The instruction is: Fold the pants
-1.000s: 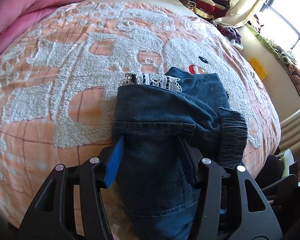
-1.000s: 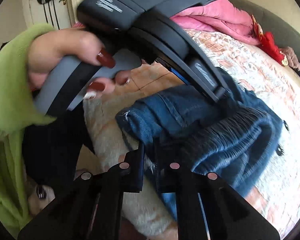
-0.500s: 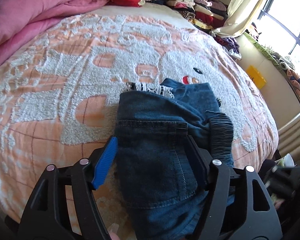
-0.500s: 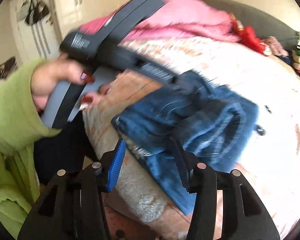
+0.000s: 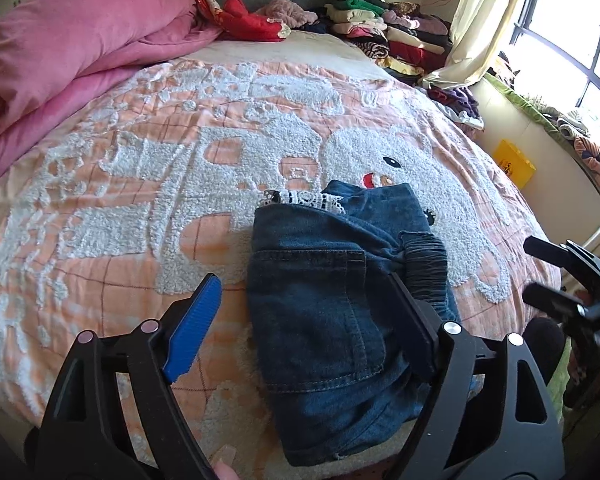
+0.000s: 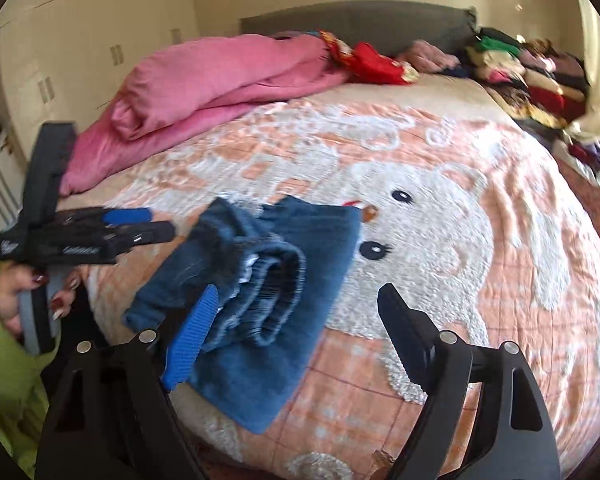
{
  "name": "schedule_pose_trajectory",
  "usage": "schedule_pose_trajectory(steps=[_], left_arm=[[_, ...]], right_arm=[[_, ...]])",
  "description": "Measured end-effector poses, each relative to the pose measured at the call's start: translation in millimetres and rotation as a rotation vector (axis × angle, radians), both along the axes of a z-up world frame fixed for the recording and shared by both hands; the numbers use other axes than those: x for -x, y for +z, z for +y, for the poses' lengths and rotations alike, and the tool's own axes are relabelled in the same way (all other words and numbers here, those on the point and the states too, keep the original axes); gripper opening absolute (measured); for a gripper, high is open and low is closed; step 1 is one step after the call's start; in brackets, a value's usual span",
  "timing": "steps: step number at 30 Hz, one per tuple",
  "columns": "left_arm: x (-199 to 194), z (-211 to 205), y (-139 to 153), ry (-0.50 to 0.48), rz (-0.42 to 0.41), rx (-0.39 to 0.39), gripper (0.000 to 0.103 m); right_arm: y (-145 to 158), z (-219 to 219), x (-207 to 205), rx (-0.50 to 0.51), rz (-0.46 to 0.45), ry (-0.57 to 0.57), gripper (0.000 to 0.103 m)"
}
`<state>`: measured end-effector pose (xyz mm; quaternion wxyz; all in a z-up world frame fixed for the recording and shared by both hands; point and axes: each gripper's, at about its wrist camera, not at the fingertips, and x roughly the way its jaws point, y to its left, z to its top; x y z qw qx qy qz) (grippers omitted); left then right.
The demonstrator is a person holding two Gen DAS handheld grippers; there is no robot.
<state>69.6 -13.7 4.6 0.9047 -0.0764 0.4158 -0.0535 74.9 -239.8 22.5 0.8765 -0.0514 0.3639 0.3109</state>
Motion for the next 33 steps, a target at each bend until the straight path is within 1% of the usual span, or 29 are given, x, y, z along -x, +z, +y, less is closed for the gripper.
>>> schedule_pose_trajectory(steps=[4, 7, 10, 12, 16, 20, 23, 24, 25, 26, 27, 28, 29, 30, 32, 33], left_arm=[[-0.7, 3.5, -8.4, 0.011, 0.018, 0.009, 0.075], [-1.5, 6.5, -17.0, 0.019, 0.032, 0.021, 0.075], [-4.6, 8.8, -26.6, 0.025, 0.05, 0.04, 0.075], [-7.4, 7.8, -33.8, 0.019, 0.067, 0.059, 0.075], [-12.2, 2.4, -44.8, 0.005, 0.085, 0.07, 0.075], [-17.6, 1.2, -55.4, 0.004, 0.103, 0.086, 0.075], [-20.4, 0.9, -57.9, 0.001, 0.103, 0.091, 0.075], [-21.7, 0.0, -57.9, -0.002, 0.102, 0.09, 0.074], [-22.4, -1.6, -57.9, -0.005, 0.1, 0.089, 0.068], [-23.2, -2.9, -58.1, -0.009, 0.099, 0.09, 0.065], [-23.7, -4.8, -57.5, -0.012, 0.097, 0.087, 0.059], [-24.2, -6.6, -56.7, -0.017, 0.095, 0.083, 0.051], [-24.4, -8.3, -55.0, -0.022, 0.091, 0.078, 0.047], [-25.2, -8.7, -52.5, -0.023, 0.084, 0.074, 0.041], [-26.8, -7.0, -44.8, -0.027, 0.071, 0.079, 0.036], [-27.9, -5.9, -41.9, -0.028, 0.066, 0.083, 0.036]], right_arm=[[-20.6, 3.4, -16.1, 0.035, 0.073, -0.039, 0.081], [-36.0, 7.9, -29.0, 0.013, 0.144, -0.055, 0.081], [-47.1, 13.1, -39.2, -0.009, 0.189, -0.061, 0.08], [-52.2, 16.0, -43.0, -0.014, 0.215, -0.059, 0.073], [-66.5, 23.7, -51.8, -0.038, 0.273, -0.038, 0.068], [-79.7, 33.7, -55.7, -0.037, 0.308, -0.007, 0.07], [-84.1, 37.1, -57.7, -0.042, 0.3, 0.001, 0.07], [-84.6, 37.8, -58.5, -0.048, 0.298, 0.003, 0.07], [-85.1, 39.3, -59.3, -0.052, 0.294, 0.009, 0.066], [-85.1, 40.2, -59.9, -0.055, 0.29, 0.017, 0.062], [-85.1, 41.4, -60.2, -0.06, 0.288, 0.027, 0.048], [-84.0, 43.2, -59.6, -0.077, 0.291, 0.051, 0.032], [-82.3, 45.0, -58.7, -0.088, 0.291, 0.066, 0.026], [-79.5, 47.0, -57.1, -0.089, 0.281, 0.076, 0.025], [-69.4, 52.2, -53.1, -0.074, 0.232, 0.087, 0.022], [-64.5, 53.9, -53.0, -0.073, 0.217, 0.094, 0.021]])
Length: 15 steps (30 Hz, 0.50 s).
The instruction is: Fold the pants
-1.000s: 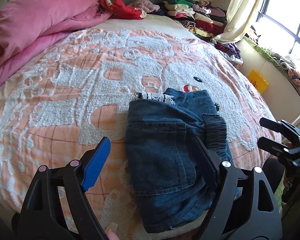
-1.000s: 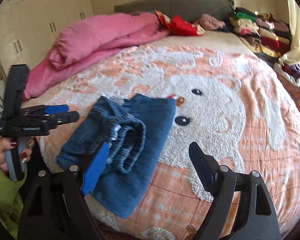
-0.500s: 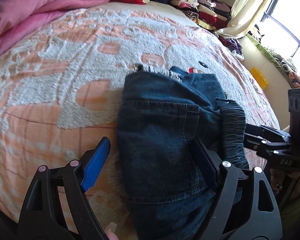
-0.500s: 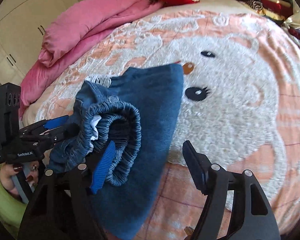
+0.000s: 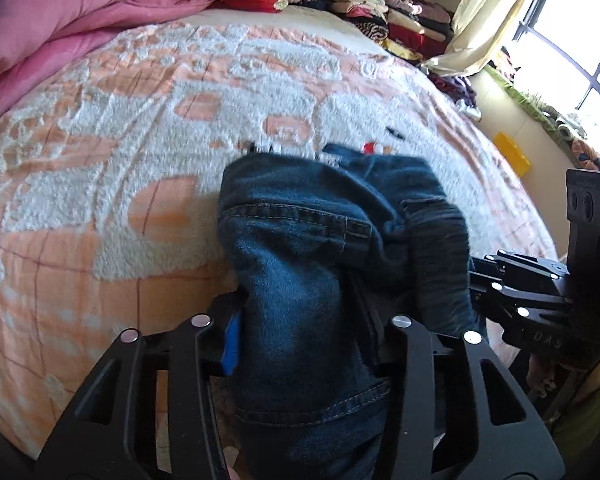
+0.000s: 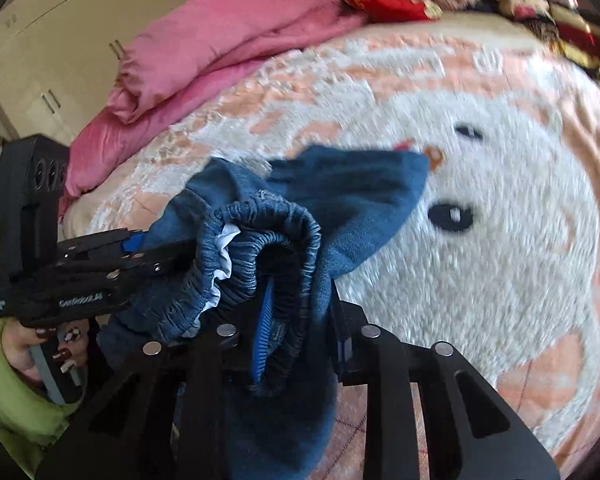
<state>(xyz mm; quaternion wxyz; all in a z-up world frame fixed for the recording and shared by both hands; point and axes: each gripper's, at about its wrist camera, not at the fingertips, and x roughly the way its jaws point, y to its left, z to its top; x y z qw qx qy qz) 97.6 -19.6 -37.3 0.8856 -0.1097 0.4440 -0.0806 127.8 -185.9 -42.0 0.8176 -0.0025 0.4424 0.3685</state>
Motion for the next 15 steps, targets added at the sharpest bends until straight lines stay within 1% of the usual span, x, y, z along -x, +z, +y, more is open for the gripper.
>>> schedule_pose_trajectory(steps=[7, 15], left_arm=[[-18.4, 2.4, 23.4, 0.011, -0.05, -0.004, 0.036], [-48.2, 8.1, 40.7, 0.033, -0.093, -0.011, 0.036]], right_arm=[[26.5, 11.9, -18.9, -0.005, -0.066, 0.009, 0.021], [40.1, 24.5, -51.5, 0.002, -0.095, -0.006, 0.021]])
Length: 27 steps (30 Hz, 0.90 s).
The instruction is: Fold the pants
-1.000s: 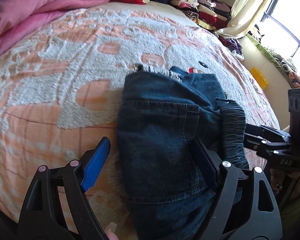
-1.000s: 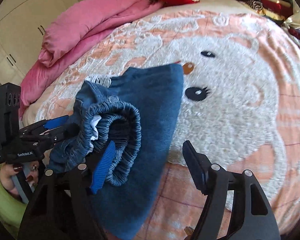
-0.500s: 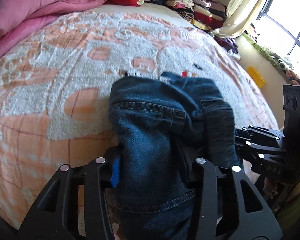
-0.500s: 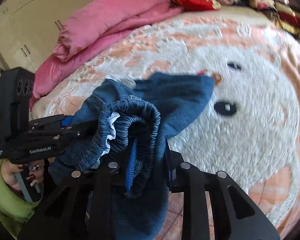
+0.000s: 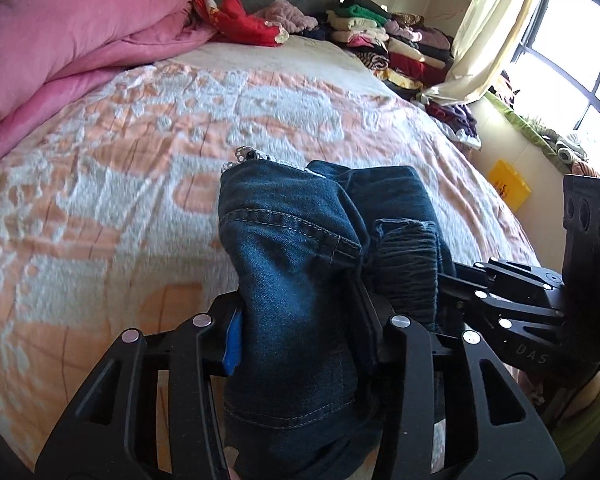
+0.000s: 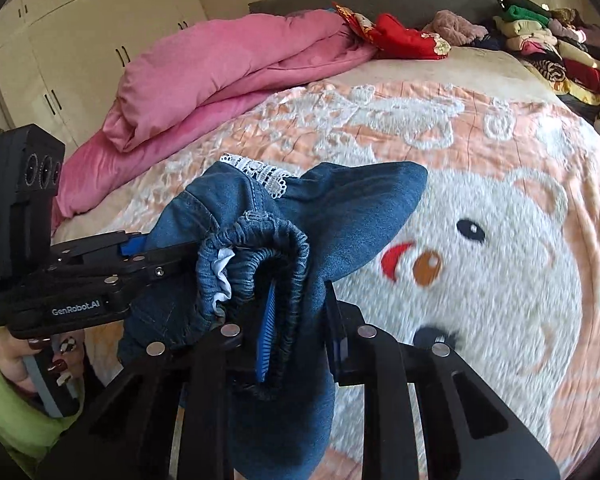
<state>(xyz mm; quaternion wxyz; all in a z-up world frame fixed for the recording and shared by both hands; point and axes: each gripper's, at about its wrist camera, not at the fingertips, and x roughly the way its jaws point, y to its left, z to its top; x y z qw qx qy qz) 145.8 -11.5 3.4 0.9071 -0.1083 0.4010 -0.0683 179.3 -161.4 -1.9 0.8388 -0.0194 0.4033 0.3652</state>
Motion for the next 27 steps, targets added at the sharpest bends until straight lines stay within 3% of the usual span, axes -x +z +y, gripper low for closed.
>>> schedule_pose_trajectory(steps=[13, 21, 27], left_arm=[[-21.7, 3.4, -12.9, 0.014, 0.029, -0.005, 0.036], [-20.5, 5.9, -22.0, 0.025, 0.052, -0.013, 0.047], [-20.4, 6.7, -31.3, 0.029, 0.076, -0.017, 0.053]], right_arm=[[-11.4, 5.1, -26.5, 0.019, 0.025, -0.033, 0.024], [-28.5, -7.8, -28.0, 0.054, 0.064, -0.107, 0.05], [-44.3, -13.4, -29.5, 0.094, 0.102, -0.149, 0.061]])
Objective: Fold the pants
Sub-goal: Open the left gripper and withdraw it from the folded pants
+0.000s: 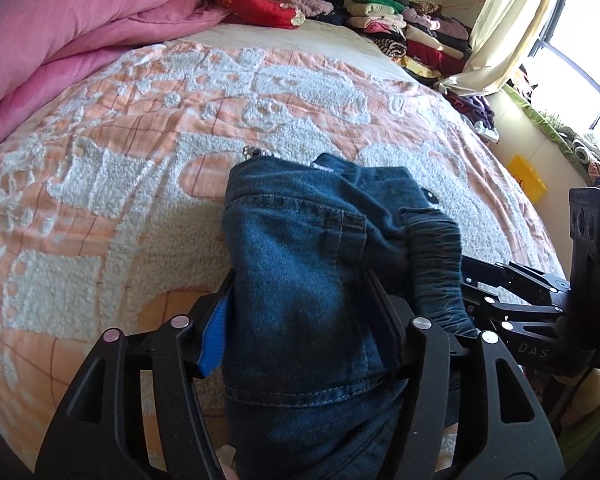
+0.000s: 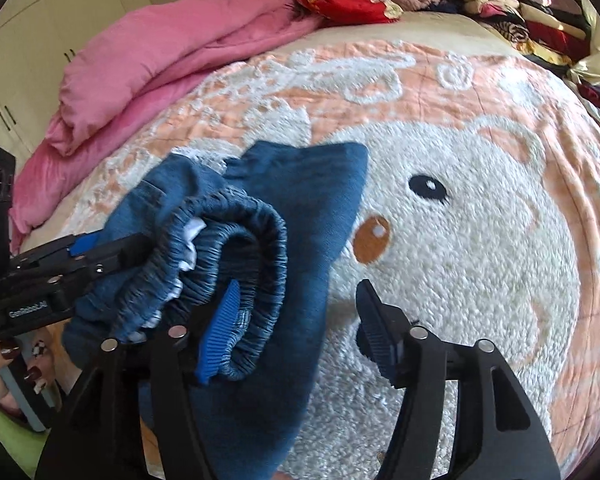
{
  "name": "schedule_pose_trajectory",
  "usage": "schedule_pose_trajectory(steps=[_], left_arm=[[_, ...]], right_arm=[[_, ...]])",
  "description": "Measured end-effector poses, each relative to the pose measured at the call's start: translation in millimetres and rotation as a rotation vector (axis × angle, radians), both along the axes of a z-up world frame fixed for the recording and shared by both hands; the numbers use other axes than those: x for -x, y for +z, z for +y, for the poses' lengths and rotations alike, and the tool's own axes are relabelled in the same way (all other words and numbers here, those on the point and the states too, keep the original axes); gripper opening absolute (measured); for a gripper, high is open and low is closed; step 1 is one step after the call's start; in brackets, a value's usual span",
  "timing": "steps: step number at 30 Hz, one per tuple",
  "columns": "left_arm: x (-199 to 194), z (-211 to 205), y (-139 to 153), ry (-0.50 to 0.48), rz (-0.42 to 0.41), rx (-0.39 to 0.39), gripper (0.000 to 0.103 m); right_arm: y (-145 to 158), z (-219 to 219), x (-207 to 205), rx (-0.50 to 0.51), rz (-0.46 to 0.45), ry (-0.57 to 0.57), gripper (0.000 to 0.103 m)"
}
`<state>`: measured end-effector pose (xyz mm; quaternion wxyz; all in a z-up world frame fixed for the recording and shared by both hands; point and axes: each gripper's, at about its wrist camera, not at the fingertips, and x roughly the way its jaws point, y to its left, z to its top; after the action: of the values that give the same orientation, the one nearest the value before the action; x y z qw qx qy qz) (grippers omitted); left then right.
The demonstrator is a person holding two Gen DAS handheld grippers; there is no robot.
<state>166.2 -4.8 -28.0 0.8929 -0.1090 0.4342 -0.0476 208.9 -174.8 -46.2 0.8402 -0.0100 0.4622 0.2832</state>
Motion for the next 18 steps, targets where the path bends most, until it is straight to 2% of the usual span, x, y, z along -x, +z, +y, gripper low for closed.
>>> schedule_pose_trajectory(steps=[8, 10, 14, 15, 18], left_arm=[[3.4, -0.3, -3.2, 0.006, 0.014, 0.004, 0.055], [6.3, -0.3, 0.8, 0.007, 0.006, 0.003, 0.058], [17.8, -0.2, 14.7, 0.012, -0.027, 0.006, 0.063], [21.6, -0.5, 18.9, 0.012, -0.038, 0.006, 0.067], [36.9, -3.0, 33.1, 0.015, -0.075, -0.006, 0.082]], right_arm=[[2.8, 0.8, 2.6, 0.009, -0.008, -0.009, 0.064], [8.5, -3.1, 6.8, -0.011, -0.023, -0.016, 0.073], [25.6, -13.2, 20.4, -0.034, -0.083, -0.031, 0.078], [30.2, -16.0, 24.4, -0.035, -0.099, -0.036, 0.088], [47.0, -24.2, 41.9, -0.04, -0.163, -0.039, 0.096]])
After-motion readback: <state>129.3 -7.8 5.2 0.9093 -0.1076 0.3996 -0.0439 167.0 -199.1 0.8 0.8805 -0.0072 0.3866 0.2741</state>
